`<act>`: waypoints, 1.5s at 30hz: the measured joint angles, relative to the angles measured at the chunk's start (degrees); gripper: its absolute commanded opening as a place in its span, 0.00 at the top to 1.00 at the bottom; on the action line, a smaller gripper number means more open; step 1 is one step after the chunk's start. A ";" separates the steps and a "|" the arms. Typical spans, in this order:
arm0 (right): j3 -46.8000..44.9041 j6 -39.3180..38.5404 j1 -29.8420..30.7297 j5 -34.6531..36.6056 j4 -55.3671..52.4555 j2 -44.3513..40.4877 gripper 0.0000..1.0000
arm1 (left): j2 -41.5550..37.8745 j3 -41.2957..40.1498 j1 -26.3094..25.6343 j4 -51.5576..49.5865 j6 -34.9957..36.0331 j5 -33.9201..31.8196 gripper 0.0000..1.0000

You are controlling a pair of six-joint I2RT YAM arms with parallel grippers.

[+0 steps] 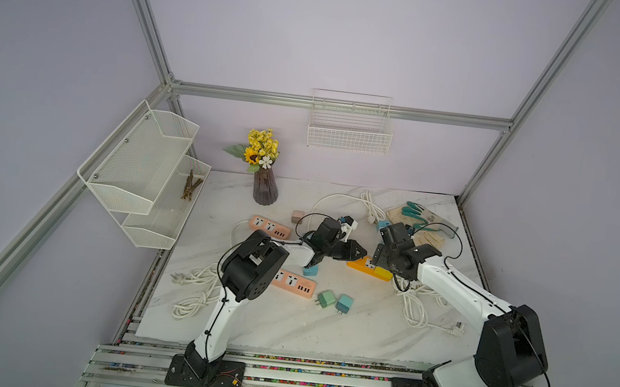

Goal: Pull the plug off the socket
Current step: Remove the plug from the socket.

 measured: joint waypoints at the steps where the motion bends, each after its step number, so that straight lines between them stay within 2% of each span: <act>1: 0.00 -0.02 0.00 -0.26 0.00 0.50 0.13 | 0.72 0.52 -0.11 0.00 -0.15 0.44 0.85; 12: 0.00 -0.50 -0.02 -0.59 1.75 6.45 0.17 | 6.38 4.46 -0.74 4.76 -5.64 5.60 0.90; 15: 0.00 -0.50 -0.02 -0.50 1.90 7.48 0.21 | 6.80 4.79 -0.74 5.29 -6.23 6.32 0.91; 18: 0.00 -0.46 -0.02 -0.28 1.95 8.04 0.30 | 6.80 5.68 -0.90 3.10 -5.86 6.01 0.93; 21: 0.24 -0.20 -0.07 -0.20 1.75 8.31 0.51 | 6.80 7.06 -1.11 -0.52 -4.87 4.85 0.94; 25: 0.63 -0.09 -0.13 -0.68 1.22 8.31 0.94 | 6.64 8.31 -1.42 -5.16 -2.54 3.13 0.94; 26: 0.72 -0.07 -0.15 -0.76 1.14 8.31 1.00 | 6.38 8.35 -1.60 -6.12 -2.03 2.54 0.94; 39: 4.37 0.00 -1.22 -2.97 -3.54 8.24 1.00 | 4.11 5.55 -1.95 -7.06 -1.60 -0.46 0.97; 41: 4.50 -0.02 -1.22 -2.97 -3.78 8.24 1.00 | 3.87 5.46 -1.88 -7.08 -1.57 -0.92 0.93; 45: 4.13 0.00 -1.22 -3.21 -3.67 8.24 1.00 | 2.54 4.90 -1.18 -7.54 -1.55 -0.94 0.73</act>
